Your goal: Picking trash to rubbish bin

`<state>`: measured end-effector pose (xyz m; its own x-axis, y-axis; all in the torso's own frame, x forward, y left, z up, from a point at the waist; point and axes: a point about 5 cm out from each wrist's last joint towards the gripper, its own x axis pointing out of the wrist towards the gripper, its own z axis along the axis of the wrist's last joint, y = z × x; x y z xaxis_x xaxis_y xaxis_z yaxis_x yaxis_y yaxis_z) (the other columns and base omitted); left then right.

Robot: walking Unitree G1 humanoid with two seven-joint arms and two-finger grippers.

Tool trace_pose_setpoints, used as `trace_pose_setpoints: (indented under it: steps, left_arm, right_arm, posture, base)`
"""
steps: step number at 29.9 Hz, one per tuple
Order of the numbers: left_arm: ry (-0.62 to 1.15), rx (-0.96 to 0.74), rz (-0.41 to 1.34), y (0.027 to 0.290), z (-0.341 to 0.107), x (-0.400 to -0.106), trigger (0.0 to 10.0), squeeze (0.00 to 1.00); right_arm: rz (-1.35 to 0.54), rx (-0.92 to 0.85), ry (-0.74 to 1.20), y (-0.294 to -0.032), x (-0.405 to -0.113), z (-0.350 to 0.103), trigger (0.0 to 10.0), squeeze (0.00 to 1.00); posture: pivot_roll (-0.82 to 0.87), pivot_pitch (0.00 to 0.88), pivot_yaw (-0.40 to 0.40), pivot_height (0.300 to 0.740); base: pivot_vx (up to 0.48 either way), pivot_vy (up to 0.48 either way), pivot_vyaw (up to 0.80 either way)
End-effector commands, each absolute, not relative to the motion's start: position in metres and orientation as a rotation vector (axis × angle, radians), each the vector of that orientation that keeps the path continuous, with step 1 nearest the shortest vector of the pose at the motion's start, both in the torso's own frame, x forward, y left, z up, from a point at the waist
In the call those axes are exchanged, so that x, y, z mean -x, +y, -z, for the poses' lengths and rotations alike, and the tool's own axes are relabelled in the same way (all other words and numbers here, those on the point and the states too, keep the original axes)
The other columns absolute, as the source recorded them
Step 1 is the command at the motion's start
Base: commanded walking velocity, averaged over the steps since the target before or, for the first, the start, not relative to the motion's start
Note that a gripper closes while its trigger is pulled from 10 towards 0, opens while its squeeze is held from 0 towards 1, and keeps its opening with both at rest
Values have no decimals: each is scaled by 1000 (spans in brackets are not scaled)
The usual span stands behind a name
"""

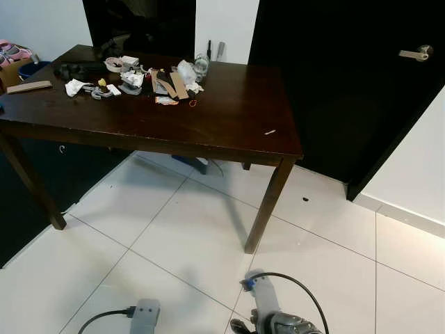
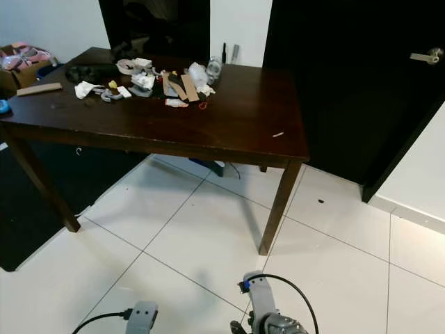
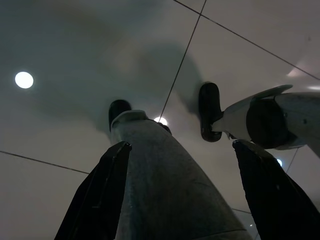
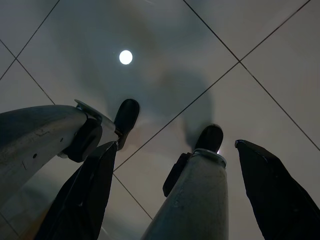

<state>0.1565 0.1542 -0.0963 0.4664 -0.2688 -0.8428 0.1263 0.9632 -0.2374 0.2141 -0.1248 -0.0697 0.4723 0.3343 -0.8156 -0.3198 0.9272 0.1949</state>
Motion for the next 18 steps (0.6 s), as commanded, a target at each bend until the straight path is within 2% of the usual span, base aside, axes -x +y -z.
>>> trace_pose_setpoints:
  steps: [1,18]
  left_arm:
    - [1075,133,243,159,97,-155,10000,0]
    - [1073,140,240,159,96,-156,10000,0]
  right_arm:
    - [-391,-19,1009,-126,-213,70,10000,0]
    - [-390,-35,1002,-126,-214,70,10000,0]
  posture:
    - [122,47,-75,740]
    - [120,53,-71,740]
  base:
    - [0,0,0]
    - [0,0,0]
